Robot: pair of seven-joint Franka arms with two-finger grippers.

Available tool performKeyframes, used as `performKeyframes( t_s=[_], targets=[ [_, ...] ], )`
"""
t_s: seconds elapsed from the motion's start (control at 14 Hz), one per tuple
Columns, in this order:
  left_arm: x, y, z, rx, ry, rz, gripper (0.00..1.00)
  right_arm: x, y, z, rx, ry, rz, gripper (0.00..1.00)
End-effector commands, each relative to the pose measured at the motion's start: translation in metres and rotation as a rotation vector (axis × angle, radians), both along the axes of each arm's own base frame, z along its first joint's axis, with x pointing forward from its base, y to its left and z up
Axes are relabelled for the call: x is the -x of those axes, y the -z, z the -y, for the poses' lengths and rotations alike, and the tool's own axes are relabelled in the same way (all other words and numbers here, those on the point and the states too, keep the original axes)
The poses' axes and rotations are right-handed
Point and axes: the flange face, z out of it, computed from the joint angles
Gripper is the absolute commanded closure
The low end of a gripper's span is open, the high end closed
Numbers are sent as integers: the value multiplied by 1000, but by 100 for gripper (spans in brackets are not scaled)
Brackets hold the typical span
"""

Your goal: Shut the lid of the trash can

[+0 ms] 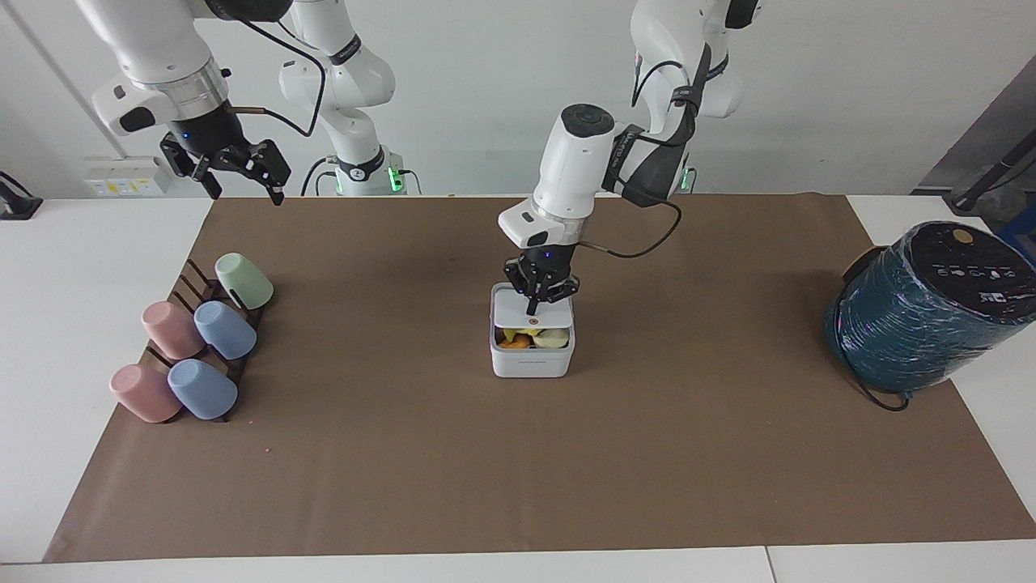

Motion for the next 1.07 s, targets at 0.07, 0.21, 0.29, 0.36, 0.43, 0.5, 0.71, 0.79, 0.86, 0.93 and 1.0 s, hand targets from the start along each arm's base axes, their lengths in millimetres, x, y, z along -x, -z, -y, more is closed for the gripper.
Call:
performKeyframes(
  t_s=[0.07, 0.21, 0.29, 0.36, 0.43, 0.5, 0.71, 0.79, 0.86, 0.93, 1.0],
  targets=[
    [-11, 20, 2, 1, 3, 9, 100, 8, 0, -1, -14, -11, 17, 0],
    [-9, 24, 3, -5, 5, -2, 100, 8, 0, -1, -14, -11, 17, 0],
    [-8, 24, 2, -12, 6, -12, 100, 8, 0, -1, -14, -11, 17, 0],
    [-8, 21, 2, -23, 7, -25, 100, 8, 0, -1, -14, -11, 18, 0],
    [-5, 17, 3, -29, 9, -34, 100, 8, 0, -1, -14, -11, 18, 0],
    [-4, 12, 0, -43, 8, -53, 100, 8, 0, -1, -14, -11, 18, 0],
    [7, -14, -9, -75, 10, -93, 100, 8, -1, -1, -14, -11, 20, 0],
    [11, -26, -13, -83, 8, -103, 100, 8, -1, -1, -14, -11, 20, 0],
    [15, -36, -19, -95, 7, -118, 100, 7, 0, -1, -14, -11, 18, 0],
    [15, -44, -30, -103, -6, -130, 87, 7, 0, -1, -14, -11, 18, 0],
    [12, -48, -44, -114, -24, -147, 26, 8, -1, -1, -14, -11, 20, 0]
  ],
)
